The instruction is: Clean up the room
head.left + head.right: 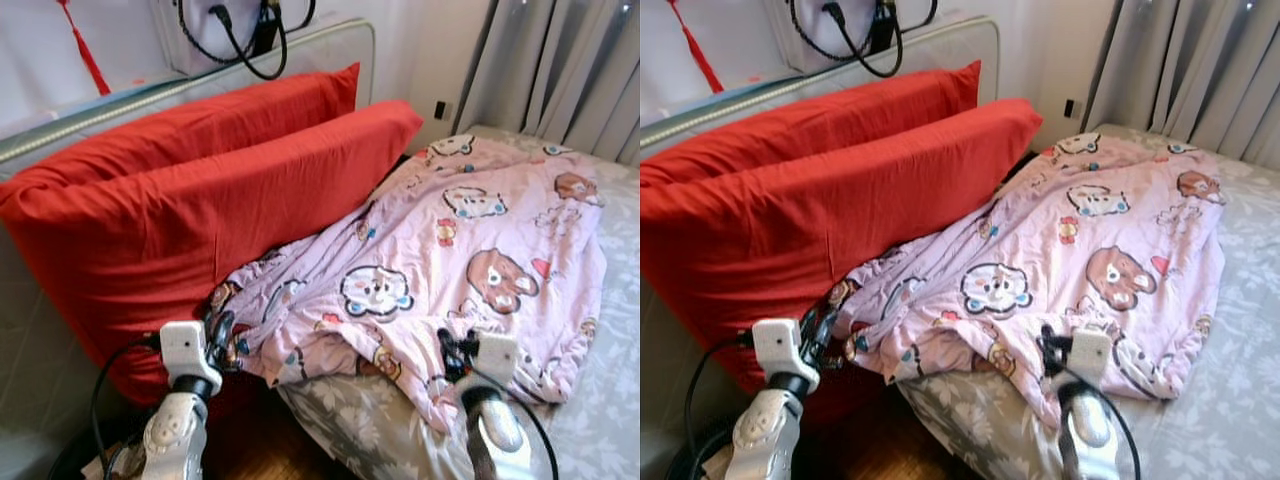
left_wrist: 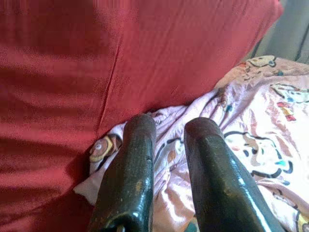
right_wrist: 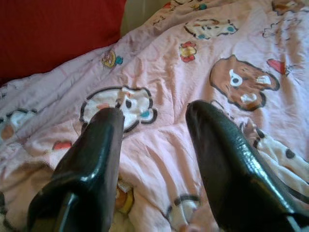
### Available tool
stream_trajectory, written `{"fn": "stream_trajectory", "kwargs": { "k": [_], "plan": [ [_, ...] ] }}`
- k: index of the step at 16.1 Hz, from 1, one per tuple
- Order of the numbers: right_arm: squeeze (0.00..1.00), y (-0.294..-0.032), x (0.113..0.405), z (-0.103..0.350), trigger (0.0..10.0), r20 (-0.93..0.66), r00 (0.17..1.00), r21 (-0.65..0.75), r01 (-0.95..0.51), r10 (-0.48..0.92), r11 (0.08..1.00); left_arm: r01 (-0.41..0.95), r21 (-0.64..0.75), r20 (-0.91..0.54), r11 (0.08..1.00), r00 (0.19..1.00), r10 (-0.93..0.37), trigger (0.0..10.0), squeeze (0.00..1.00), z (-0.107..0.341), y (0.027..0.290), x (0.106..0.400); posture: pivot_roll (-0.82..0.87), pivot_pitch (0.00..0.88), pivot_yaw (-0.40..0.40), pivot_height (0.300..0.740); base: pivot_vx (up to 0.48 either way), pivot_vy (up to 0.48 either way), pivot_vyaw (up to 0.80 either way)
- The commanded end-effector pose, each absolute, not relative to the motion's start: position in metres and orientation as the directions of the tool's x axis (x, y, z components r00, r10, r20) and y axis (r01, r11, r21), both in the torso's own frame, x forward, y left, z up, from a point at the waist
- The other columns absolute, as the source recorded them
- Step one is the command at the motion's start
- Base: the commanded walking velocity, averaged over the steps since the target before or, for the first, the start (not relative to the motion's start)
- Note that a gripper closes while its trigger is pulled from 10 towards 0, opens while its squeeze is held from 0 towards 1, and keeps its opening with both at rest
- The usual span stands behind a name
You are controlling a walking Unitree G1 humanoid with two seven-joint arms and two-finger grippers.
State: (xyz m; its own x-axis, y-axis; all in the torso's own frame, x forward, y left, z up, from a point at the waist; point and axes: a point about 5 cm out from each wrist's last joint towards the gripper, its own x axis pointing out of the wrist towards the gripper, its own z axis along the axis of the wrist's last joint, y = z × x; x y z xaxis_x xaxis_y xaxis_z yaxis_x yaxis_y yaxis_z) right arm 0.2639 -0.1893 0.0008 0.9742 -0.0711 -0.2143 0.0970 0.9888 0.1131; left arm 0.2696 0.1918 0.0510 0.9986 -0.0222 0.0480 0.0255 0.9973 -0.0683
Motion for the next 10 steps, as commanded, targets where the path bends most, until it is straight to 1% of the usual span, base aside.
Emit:
{"fn": "stream_trajectory", "kwargs": {
  "k": [1, 4, 6, 10],
  "plan": [
    [0.0, -0.1874, 0.2663, 0.006, 10.0, -0.181, 0.982, 0.107, 0.081, -0.06, 0.991, 0.03, -0.069, 0.033, 0.997, 0.999, -0.028, 10.0, 0.0, 0.0503, 0.1926, 0.2668, 0.06, 0.0, 0.021, 0.74, 0.0, 0.0, 0.0],
    [0.0, -0.1867, 0.2699, 0.0078, 10.0, -0.181, 0.982, 0.097, 0.073, -0.054, 0.993, 0.021, -0.073, 0.017, 0.997, 1.0, -0.02, 10.0, 0.0, 0.0472, 0.1949, 0.2636, 0.05, 0.0, 0.016, 0.74, 0.0, 0.0, 0.0],
    [0.0, -0.1848, 0.2756, 0.0097, 10.0, -0.201, 0.979, 0.063, 0.048, -0.035, 0.997, 0.028, -0.077, 0.012, 0.997, 1.0, -0.027, 10.0, 0.0, 0.0476, 0.1925, 0.2636, 0.05, 0.0, 0.014, 0.74, 0.0, 0.0, 0.0],
    [0.0, -0.1881, 0.2749, 0.0077, 10.0, -0.224, 0.974, 0.05, 0.054, -0.042, 0.997, 0.037, -0.082, 0.011, 0.996, 0.999, -0.036, 10.0, 0.0, 0.0486, 0.1903, 0.2638, 0.05, 0.0, 0.013, 0.715, 0.0, 0.0, 0.0]
  ]
}}
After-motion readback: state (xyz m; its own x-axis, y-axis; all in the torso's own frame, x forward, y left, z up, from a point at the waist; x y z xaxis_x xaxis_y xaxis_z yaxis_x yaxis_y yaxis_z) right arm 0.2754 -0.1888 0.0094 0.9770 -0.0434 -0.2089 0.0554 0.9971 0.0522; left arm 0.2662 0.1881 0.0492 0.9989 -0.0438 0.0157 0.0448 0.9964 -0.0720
